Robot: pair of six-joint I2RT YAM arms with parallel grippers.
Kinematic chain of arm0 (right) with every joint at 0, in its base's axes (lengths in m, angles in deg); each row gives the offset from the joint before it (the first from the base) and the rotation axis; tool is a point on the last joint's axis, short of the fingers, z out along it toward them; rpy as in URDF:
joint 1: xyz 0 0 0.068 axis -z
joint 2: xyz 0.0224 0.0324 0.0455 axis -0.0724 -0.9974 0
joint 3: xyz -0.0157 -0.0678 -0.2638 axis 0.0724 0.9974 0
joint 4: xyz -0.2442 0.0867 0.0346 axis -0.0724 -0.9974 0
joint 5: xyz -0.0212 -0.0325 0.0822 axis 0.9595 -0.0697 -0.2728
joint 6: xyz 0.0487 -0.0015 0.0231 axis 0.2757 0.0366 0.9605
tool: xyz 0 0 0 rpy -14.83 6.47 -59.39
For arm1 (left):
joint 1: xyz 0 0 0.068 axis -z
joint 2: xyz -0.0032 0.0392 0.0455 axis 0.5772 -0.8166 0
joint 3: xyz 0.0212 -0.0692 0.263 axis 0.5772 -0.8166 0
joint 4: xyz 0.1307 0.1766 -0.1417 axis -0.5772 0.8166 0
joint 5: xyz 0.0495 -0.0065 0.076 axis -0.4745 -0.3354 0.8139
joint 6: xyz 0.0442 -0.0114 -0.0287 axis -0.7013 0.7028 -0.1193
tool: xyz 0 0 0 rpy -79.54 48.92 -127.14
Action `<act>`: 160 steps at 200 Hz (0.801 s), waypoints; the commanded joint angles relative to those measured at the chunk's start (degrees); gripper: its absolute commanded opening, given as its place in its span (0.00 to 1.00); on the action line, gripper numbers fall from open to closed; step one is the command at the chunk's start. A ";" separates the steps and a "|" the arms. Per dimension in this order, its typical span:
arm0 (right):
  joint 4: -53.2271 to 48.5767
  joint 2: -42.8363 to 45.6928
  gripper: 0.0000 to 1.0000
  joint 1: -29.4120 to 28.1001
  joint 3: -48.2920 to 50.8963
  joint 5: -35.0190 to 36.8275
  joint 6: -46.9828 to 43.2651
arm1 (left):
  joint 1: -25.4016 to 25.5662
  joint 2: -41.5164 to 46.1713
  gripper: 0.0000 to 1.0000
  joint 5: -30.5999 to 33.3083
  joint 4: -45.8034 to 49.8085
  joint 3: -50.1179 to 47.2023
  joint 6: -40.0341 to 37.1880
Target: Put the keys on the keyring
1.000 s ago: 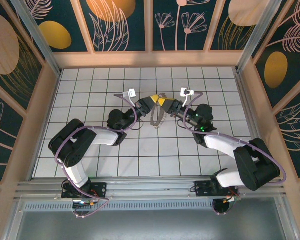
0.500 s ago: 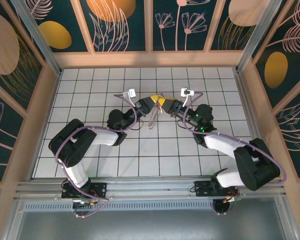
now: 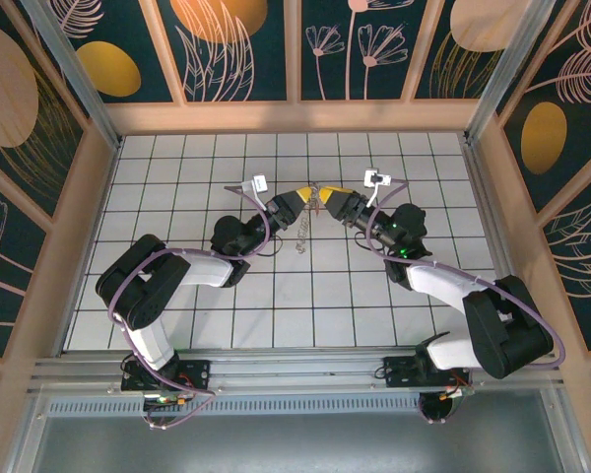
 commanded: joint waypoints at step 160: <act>3.64 -3.82 0.17 -2.40 -3.70 -2.10 0.32 | -0.09 0.01 0.00 -0.30 -5.46 -0.10 -0.68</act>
